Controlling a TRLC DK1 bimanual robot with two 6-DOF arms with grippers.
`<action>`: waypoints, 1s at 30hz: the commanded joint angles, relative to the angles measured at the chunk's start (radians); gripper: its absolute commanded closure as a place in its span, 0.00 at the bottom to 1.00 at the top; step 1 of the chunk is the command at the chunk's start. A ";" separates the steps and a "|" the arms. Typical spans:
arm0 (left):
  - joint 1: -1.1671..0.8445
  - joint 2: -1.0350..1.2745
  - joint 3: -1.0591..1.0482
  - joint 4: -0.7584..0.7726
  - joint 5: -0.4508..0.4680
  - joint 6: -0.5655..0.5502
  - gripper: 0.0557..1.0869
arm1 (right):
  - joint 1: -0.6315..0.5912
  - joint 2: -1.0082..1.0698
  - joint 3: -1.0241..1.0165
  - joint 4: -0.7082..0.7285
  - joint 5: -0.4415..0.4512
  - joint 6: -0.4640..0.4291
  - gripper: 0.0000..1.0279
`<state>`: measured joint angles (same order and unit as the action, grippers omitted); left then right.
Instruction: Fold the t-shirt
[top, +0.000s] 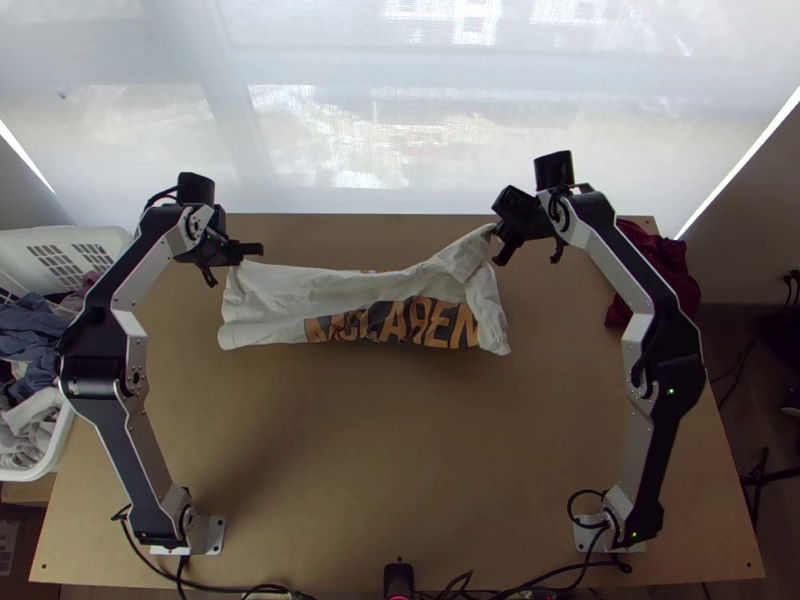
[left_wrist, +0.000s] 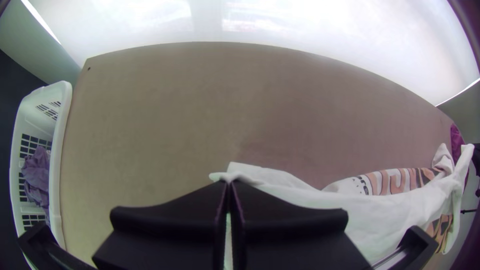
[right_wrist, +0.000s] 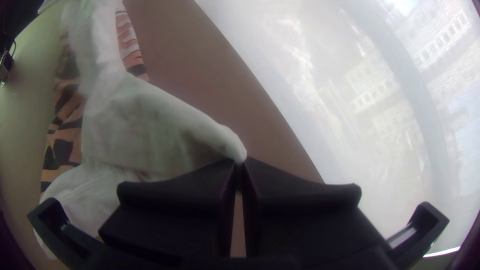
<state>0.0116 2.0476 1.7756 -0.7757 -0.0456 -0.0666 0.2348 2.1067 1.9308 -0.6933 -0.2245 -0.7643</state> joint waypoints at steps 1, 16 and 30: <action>0.001 0.080 0.082 0.000 -0.022 -0.001 0.96 | -0.014 0.099 0.062 -0.020 0.002 -0.003 0.97; -0.041 0.184 0.140 -0.068 -0.045 0.008 0.65 | -0.019 0.165 0.056 -0.055 0.014 0.026 0.77; 0.002 0.052 0.188 -0.364 -0.004 0.019 0.05 | -0.032 -0.001 -0.007 -0.068 0.014 0.048 0.04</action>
<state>-0.0120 2.1719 1.9568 -1.0138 -0.0780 -0.0513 0.2089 2.1880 1.9491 -0.7593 -0.2096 -0.7185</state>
